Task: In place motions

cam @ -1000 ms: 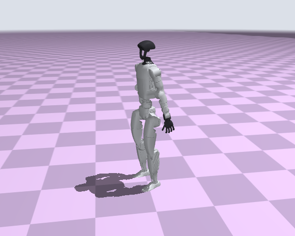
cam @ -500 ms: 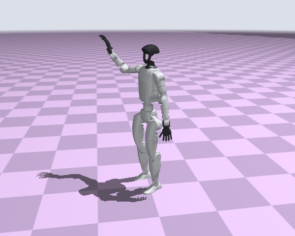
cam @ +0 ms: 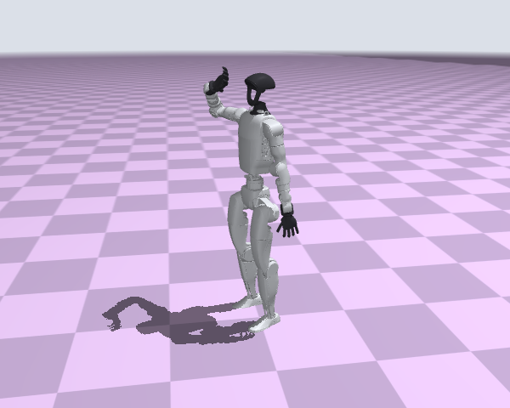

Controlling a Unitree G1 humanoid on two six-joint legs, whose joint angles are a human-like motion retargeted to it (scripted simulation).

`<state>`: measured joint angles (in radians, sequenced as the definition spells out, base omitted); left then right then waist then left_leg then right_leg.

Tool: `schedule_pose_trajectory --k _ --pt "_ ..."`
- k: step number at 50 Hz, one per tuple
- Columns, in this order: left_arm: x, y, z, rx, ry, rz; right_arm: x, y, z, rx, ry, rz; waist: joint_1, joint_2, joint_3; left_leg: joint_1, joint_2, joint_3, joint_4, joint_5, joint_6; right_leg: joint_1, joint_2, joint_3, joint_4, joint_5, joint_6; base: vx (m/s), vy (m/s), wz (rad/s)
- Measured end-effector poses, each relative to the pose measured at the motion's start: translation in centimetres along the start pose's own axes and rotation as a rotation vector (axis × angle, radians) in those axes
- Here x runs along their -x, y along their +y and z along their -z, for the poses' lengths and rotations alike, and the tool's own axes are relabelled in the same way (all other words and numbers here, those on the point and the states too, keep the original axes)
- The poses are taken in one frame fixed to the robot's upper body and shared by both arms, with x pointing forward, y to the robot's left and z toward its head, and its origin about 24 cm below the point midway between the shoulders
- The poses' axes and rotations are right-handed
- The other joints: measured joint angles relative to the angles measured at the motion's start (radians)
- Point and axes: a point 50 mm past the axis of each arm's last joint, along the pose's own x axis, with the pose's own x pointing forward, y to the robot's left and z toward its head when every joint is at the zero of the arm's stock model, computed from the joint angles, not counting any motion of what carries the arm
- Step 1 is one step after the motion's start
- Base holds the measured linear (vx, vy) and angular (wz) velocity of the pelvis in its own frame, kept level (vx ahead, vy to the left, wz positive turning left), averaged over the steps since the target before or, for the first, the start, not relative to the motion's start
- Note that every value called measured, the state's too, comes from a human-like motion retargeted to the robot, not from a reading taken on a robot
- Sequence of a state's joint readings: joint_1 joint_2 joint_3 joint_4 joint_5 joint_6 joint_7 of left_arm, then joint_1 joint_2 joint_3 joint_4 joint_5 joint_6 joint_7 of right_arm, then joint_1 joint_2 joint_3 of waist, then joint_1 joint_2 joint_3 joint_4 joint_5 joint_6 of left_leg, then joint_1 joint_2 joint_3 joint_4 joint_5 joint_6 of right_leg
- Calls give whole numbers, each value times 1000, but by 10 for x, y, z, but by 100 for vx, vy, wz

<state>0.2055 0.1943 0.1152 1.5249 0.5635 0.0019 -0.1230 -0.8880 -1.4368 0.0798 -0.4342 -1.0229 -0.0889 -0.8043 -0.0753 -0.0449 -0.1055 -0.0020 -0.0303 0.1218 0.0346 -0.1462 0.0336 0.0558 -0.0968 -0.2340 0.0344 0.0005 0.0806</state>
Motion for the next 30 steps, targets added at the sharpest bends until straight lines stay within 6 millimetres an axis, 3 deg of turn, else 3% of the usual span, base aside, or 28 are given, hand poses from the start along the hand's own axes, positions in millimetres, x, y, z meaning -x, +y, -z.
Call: schedule_pose_trajectory --k 5,7,9,12,15,17,19,21,22,23,25,27,29,30 --pt "0 -2 0 24 -8 1 41 7 40 184 173 -86 -17 9 -4 -3 0 4 0 -1 2 -7 -1 5 0 1 2 0 0 0" --pt "0 0 -1 24 -16 -4 69 8 61 290 296 -120 -19 10 -5 -4 0 8 0 -1 3 -10 -2 8 0 2 3 0 0 0" --pt "0 2 -2 19 -26 -12 111 9 81 397 490 -189 -21 6 -8 -7 0 9 0 -1 3 -13 -3 9 0 3 5 0 0 0" --pt "1 7 -5 6 -48 -27 197 5 96 555 924 -386 -26 -6 -20 -18 -2 4 2 1 1 -18 -9 4 -1 3 8 0 0 6" --pt "1 12 -11 -2 -70 -41 293 -15 81 624 1567 -617 -30 -18 -32 -32 -5 -9 3 5 -1 -23 -13 -9 -3 1 10 -1 -3 23" --pt "1 12 -12 9 -77 -44 348 -39 57 521 2031 -765 -30 -22 -32 -36 -7 -18 3 8 0 -21 -14 -17 -4 0 11 0 -2 10" --pt "1 11 -12 25 -76 -41 391 -68 22 327 2480 -835 -29 -27 -23 -35 -7 -26 6 8 0 -15 -14 -23 -6 0 11 0 0 0" --pt "1 8 -10 43 -71 -29 414 -95 -22 103 2914 -757 -29 -30 -12 -32 -5 -28 10 7 -1 -9 -12 -25 -6 -1 10 0 -5 2" --pt "0 6 -9 50 -67 -23 419 -103 -44 39 -3042 609 -29 -30 -8 -32 -5 -28 12 6 -2 -8 -12 -26 -6 -1 9 0 0 0" --pt "0 4 -8 54 -63 -17 421 -106 -64 179 -2938 355 -29 -29 -4 -31 -4 -27 12 6 -2 -7 -10 -26 -7 -1 9 0 0 0" --pt "0 -1 -5 53 -46 -7 422 -101 -86 348 -2840 -255 -30 -24 -4 -32 -2 -28 11 5 -1 -9 -7 -26 -7 -1 8 0 0 0" --pt "0 -1 0 32 -19 -6 427 -105 -86 272 -2789 -976 -22 -23 -12 -37 0 -28 10 4 -1 -15 -3 -26 -7 -2 8 0 0 0" --pt "0 -1 6 11 8 -1 432 -127 -82 3 -2701 -1525 -13 -22 -22 -41 1 -28 8 3 -1 -21 -2 -26 -7 -3 8 0 0 0" --pt "0 -2 8 2 21 4 431 -139 -82 161 2621 1680 -10 -21 -27 -42 2 -28 8 3 -1 -22 -1 -26 -6 -3 8 0 0 0"
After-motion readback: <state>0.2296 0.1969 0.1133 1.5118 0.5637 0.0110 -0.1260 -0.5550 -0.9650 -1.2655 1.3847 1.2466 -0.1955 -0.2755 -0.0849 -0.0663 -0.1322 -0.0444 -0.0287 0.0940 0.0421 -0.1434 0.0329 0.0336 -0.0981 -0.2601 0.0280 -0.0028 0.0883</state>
